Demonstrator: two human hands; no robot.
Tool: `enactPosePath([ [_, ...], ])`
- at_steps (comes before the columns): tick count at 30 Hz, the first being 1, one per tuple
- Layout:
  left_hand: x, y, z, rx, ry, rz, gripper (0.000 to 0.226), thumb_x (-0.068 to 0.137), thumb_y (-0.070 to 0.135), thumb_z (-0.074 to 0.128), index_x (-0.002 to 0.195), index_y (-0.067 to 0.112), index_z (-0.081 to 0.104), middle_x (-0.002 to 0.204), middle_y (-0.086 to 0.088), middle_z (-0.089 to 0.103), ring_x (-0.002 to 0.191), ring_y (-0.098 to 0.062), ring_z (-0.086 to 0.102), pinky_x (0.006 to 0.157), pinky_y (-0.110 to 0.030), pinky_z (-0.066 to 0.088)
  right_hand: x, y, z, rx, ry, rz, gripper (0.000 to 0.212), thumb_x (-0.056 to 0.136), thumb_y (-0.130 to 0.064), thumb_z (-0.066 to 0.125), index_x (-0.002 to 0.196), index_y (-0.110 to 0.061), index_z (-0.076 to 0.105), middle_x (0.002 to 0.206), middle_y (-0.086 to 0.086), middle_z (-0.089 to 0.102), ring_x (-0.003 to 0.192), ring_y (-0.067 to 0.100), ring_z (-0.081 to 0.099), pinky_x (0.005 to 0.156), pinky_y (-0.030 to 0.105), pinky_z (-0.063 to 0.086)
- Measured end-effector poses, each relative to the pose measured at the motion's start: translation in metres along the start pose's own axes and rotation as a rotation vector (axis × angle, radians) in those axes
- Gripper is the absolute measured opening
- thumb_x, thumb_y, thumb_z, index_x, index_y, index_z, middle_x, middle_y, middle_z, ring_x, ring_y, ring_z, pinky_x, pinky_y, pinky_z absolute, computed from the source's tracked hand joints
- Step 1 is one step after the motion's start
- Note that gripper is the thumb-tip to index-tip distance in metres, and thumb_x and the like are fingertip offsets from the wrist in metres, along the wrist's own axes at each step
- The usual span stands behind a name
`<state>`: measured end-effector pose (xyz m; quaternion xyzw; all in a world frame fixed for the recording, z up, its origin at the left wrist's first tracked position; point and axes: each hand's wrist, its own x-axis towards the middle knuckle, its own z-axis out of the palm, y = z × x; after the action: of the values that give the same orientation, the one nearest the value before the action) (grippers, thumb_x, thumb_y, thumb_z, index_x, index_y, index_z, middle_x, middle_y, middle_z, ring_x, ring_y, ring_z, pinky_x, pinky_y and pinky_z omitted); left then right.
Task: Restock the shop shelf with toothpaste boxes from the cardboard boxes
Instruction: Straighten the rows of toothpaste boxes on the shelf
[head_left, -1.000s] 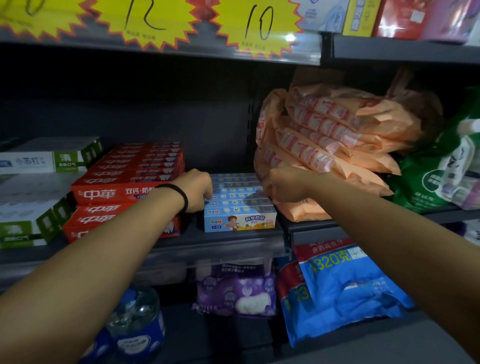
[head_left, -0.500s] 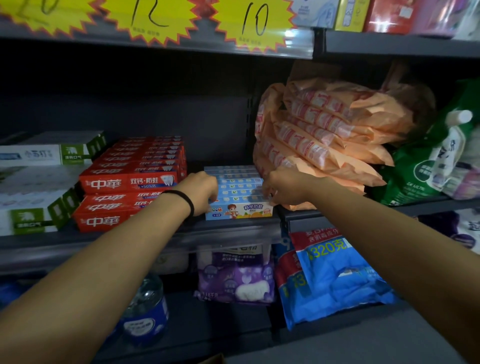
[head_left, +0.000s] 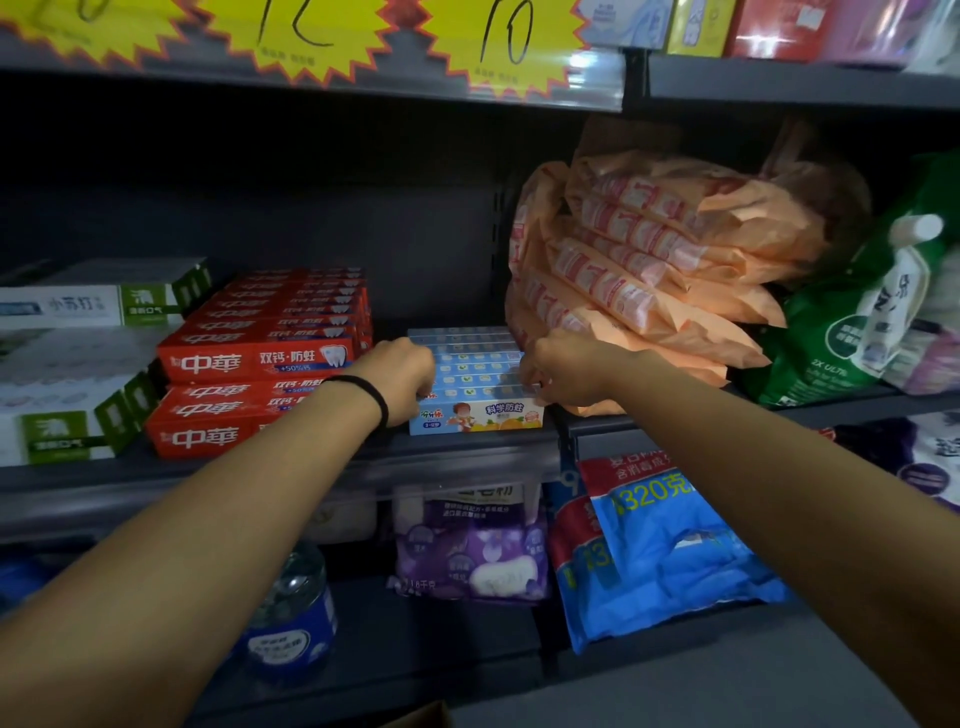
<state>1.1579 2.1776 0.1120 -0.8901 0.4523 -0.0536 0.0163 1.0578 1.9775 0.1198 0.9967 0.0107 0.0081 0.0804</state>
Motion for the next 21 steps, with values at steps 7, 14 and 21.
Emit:
enactPosePath([
  [7,-0.02,0.009,-0.005,0.011,0.03,0.003,0.025,0.083,0.03,0.068,0.102,0.014,0.068,0.105,-0.005,0.063,0.092,-0.022,0.06,0.077,-0.035,0.052,-0.006,-0.015,-0.001,0.018,0.005,0.042,0.04,0.086,-0.034,0.067,0.12,-0.015,0.06,0.117,0.007,0.06,0.108,0.025,0.052,0.084,0.033,0.045],
  [14,-0.06,0.017,-0.012,0.011,0.045,-0.019,0.048,0.085,0.036,0.066,0.129,0.018,0.057,0.126,-0.009,0.057,0.112,-0.026,0.056,0.092,-0.038,0.049,-0.024,-0.043,-0.009,0.018,0.006,0.07,0.056,0.087,-0.043,0.063,0.135,-0.018,0.049,0.137,0.005,0.051,0.124,0.025,0.047,0.099,0.04,0.044],
  [21,-0.131,0.035,-0.014,0.029,0.046,-0.046,0.041,0.081,0.041,0.068,0.118,0.022,0.065,0.115,-0.007,0.066,0.106,-0.027,0.059,0.087,-0.036,0.05,-0.069,-0.1,-0.016,0.042,0.046,0.026,0.057,0.086,-0.043,0.064,0.134,-0.015,0.051,0.133,0.008,0.054,0.122,0.028,0.05,0.097,0.036,0.043],
])
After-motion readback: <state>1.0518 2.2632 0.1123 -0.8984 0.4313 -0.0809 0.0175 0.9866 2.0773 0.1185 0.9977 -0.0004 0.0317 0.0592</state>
